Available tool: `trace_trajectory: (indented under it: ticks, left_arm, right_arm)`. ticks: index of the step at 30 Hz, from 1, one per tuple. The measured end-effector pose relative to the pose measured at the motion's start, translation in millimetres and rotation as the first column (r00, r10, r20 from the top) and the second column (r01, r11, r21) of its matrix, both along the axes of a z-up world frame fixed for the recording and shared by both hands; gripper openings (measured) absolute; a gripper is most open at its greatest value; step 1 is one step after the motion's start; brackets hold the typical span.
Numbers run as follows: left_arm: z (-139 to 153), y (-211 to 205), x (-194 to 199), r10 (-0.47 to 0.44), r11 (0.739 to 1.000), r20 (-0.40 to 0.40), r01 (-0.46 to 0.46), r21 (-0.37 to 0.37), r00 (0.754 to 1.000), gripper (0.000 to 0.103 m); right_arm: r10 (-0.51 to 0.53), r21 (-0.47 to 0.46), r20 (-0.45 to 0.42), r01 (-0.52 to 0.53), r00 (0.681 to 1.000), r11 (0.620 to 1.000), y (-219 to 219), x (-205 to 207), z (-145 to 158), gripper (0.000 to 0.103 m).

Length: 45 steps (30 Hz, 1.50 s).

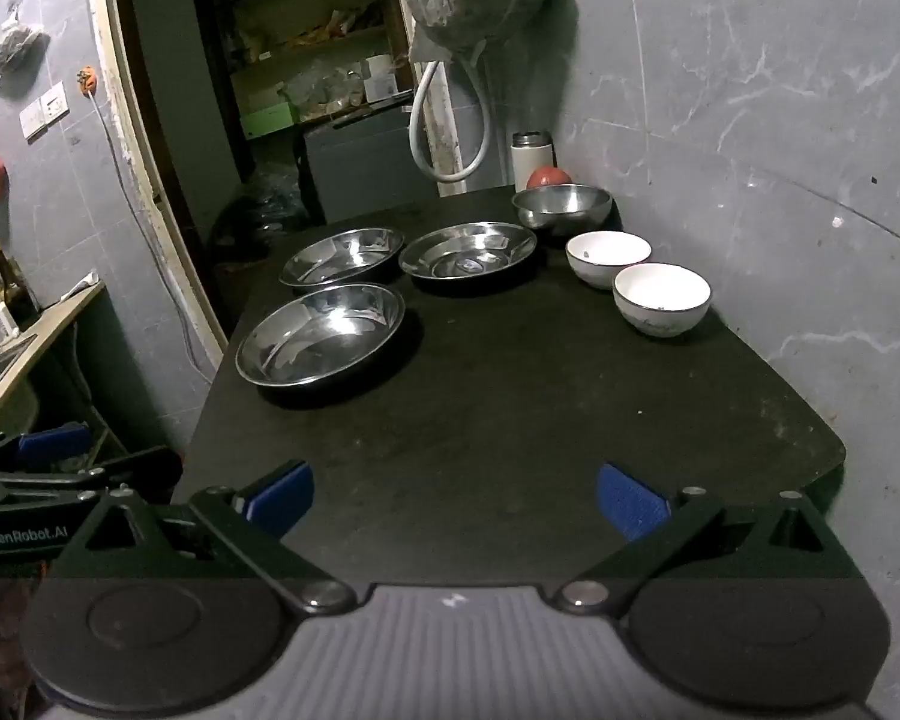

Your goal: Organize plates and bowls

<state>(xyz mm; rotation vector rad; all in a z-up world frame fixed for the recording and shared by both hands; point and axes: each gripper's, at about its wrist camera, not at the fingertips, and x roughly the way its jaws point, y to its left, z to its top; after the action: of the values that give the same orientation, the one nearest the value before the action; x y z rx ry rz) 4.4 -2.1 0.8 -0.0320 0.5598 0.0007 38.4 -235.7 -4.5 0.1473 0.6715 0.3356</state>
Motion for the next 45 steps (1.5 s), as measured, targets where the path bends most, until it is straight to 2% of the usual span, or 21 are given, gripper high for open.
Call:
trace_trajectory:
  ticks: [45]
  left_arm:
    - [-0.3,0.0,0.0,0.002,1.000,0.003,-0.002,0.002,1.000,0.102]
  right_arm:
    - [-0.005,-0.007,0.005,0.005,1.000,1.000,2.2,0.6,2.5,0.103]
